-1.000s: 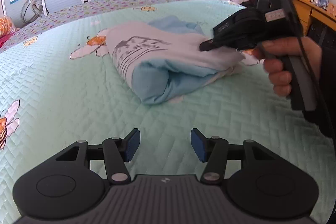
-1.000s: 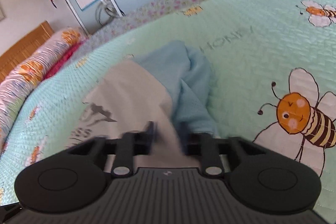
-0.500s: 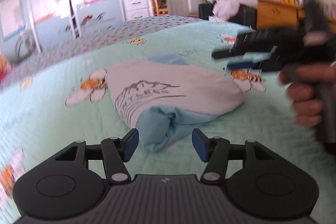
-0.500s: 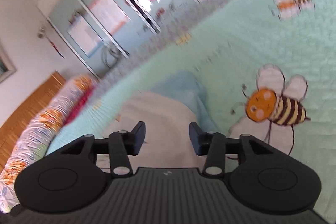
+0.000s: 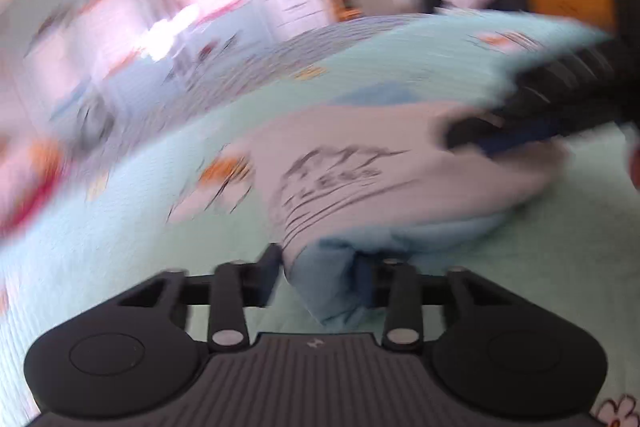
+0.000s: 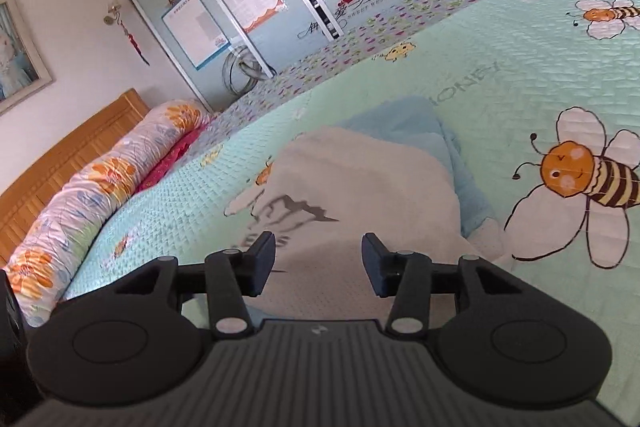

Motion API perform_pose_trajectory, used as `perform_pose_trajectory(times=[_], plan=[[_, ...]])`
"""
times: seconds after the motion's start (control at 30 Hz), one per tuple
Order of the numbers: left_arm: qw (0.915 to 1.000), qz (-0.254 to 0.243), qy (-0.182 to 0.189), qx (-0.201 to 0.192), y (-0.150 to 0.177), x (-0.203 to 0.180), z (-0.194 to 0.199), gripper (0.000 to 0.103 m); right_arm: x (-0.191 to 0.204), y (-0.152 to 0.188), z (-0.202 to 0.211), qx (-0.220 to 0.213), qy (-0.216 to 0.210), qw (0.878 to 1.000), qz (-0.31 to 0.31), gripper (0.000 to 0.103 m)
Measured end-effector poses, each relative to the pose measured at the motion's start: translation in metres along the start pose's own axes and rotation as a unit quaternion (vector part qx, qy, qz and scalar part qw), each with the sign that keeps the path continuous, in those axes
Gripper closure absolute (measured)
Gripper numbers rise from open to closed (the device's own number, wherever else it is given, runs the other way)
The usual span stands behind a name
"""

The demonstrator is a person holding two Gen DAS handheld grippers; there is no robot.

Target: Fold clothes

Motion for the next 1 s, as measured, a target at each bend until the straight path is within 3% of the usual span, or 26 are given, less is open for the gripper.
perform_pose_trajectory(times=[0.03,0.07,0.1,0.4,0.5,0.6,0.67,0.77,0.87,0.93,1.0], plan=[[0.9989,0.044,0.012,0.008,0.01,0.012,-0.002,0.066,-0.005,0.003,-0.005,0.012,0.008,1.0,0.001,0.063],[0.996,0.084,0.026,0.014,0.019,0.023,-0.003,0.065,-0.01,0.007,-0.008,0.023,0.011,1.0,-0.001,0.074],[0.994,0.101,0.041,0.008,0.025,0.027,0.001,0.065,-0.011,0.009,-0.008,0.026,0.006,1.0,-0.003,0.075],[0.9979,0.03,0.031,-0.049,0.003,0.002,0.037,0.061,0.028,-0.018,0.004,-0.032,-0.015,0.998,0.049,0.068],[0.9971,0.009,0.017,-0.074,-0.004,0.0,0.05,0.057,0.03,-0.03,-0.014,-0.019,-0.006,0.998,0.06,0.066],[0.9975,0.0,0.011,-0.07,-0.003,0.004,0.054,0.056,0.01,-0.036,-0.047,0.019,0.024,0.999,0.032,0.062],[0.9965,0.009,0.024,-0.08,-0.007,0.009,0.055,0.056,0.003,-0.037,-0.054,0.028,0.027,0.999,0.008,0.069],[0.9935,-0.009,0.041,-0.106,-0.025,0.01,0.049,0.054,0.002,-0.039,-0.056,0.034,0.019,0.999,-0.014,0.067],[0.9939,0.0,0.075,-0.081,-0.033,0.009,0.014,0.053,0.029,-0.048,-0.052,0.026,-0.008,1.0,0.013,0.066],[0.9949,0.012,0.093,-0.038,-0.024,0.008,-0.011,0.053,0.041,-0.058,-0.069,0.033,-0.011,0.999,0.021,0.066],[0.9949,0.027,0.093,-0.028,-0.007,0.007,-0.021,0.052,0.051,-0.069,-0.09,0.042,-0.011,0.999,0.027,0.066]])
Point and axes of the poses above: each gripper's, at about its wrist camera, not at the fingertips, and z roughly against the way its jaws point, x to its left, y to its underside, the point moved 2 cm from there along -z, roughly the way its jaws point, and after that the axes turned 11 degrees about -z, right-handed, at the moved point
